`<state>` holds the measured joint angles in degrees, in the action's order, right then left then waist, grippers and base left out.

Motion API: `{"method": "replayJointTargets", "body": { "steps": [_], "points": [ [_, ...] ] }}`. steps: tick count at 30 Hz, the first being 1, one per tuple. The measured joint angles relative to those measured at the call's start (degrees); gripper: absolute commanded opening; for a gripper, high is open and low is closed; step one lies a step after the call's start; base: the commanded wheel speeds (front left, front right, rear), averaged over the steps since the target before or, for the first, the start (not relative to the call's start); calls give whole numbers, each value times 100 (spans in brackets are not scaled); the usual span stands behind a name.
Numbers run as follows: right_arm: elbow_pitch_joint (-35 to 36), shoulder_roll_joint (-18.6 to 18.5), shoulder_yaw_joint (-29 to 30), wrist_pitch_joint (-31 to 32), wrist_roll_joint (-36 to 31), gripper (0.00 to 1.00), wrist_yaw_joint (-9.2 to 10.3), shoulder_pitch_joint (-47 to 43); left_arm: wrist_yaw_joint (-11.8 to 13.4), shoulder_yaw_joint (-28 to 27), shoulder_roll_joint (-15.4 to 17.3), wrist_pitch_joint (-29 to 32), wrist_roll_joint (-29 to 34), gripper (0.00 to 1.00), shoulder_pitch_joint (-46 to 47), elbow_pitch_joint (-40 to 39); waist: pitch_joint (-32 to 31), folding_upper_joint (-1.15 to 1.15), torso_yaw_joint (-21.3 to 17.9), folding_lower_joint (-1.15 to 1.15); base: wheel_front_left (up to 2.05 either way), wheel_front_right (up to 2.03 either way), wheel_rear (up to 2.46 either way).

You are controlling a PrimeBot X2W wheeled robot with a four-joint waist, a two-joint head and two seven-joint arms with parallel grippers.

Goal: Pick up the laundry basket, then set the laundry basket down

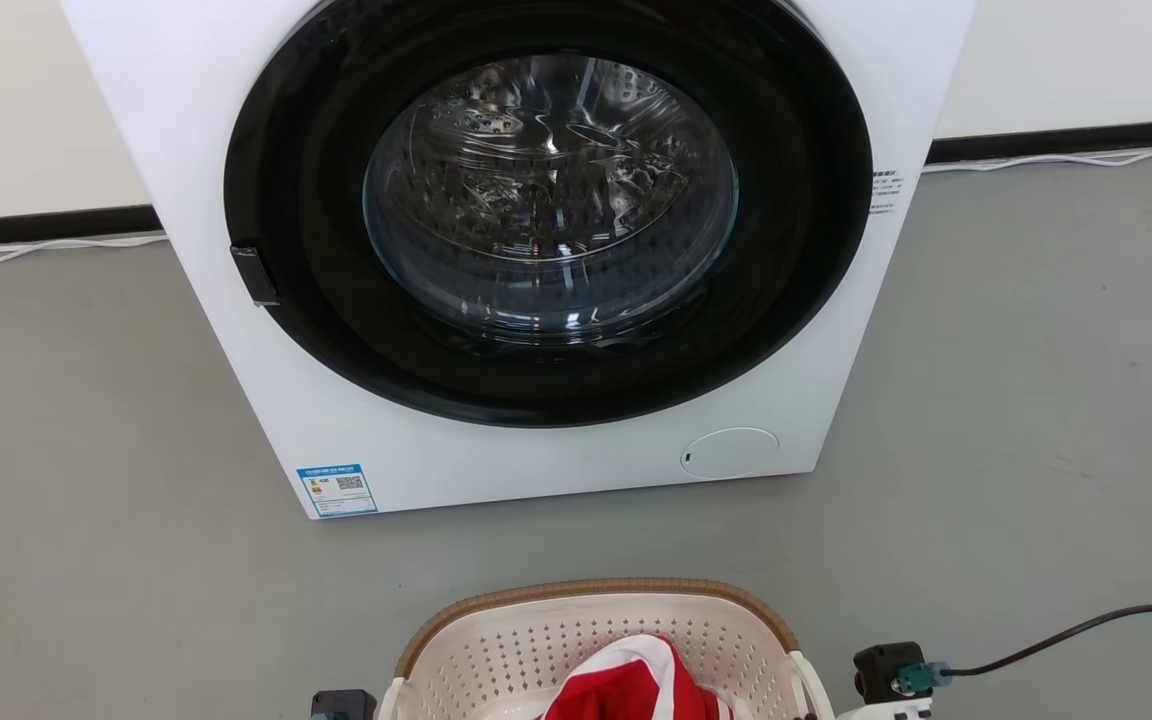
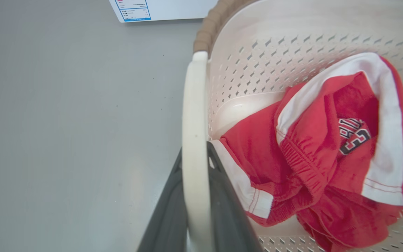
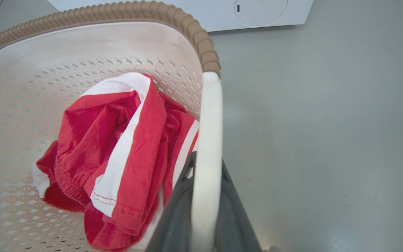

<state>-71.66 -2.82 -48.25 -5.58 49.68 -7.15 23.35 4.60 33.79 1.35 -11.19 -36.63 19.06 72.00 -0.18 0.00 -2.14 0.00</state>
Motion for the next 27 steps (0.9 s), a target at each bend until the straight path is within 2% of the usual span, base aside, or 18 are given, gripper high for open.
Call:
{"method": "replayJointTargets", "body": {
  "steps": [27],
  "points": [
    [-115,14,-391,-127,431,0,0,52,44,232,-4,-102,-319,0,4,65,178,0,42,0,0,0,0]
  ]
}}
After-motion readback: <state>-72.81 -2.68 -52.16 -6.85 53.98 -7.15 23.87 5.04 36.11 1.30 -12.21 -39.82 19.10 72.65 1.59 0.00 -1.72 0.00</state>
